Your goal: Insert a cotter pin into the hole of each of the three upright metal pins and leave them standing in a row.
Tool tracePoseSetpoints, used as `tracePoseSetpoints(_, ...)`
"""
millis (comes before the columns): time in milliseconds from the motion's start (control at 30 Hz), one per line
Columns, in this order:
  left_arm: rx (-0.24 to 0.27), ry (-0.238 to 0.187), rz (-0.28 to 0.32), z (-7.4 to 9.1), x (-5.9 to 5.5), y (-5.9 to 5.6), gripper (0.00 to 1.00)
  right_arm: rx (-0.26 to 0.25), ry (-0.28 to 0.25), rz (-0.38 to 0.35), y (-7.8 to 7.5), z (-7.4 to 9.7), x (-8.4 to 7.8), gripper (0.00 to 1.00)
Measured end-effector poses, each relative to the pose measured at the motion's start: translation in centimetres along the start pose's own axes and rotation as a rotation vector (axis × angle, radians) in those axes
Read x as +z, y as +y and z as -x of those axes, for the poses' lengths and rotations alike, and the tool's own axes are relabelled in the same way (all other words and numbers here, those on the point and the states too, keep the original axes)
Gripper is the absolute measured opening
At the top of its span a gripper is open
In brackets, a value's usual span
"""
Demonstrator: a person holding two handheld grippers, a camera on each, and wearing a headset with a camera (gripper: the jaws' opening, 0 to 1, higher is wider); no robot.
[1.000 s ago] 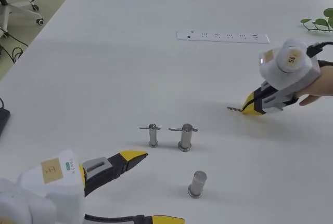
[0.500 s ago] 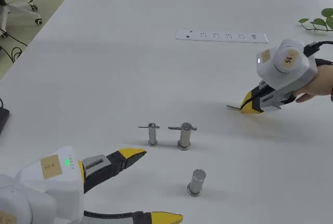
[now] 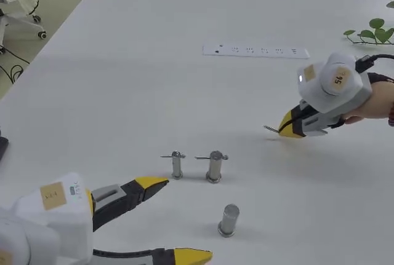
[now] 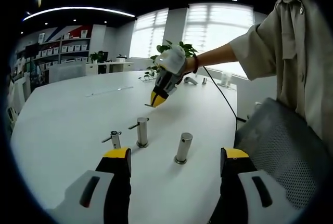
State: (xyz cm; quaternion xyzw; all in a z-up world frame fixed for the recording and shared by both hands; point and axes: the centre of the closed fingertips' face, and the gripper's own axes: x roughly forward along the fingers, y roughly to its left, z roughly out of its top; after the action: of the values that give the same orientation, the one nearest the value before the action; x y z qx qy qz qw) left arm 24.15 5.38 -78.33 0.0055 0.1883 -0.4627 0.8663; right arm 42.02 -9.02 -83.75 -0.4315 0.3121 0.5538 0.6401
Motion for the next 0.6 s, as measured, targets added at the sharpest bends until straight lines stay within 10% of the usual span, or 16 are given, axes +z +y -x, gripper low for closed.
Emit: tracePoseSetpoints(600,0.016,-0.092,0.200,0.4,3.1,0.9,0.53,-0.034,-0.093,0.142,4.4,3.4,4.9,0.02)
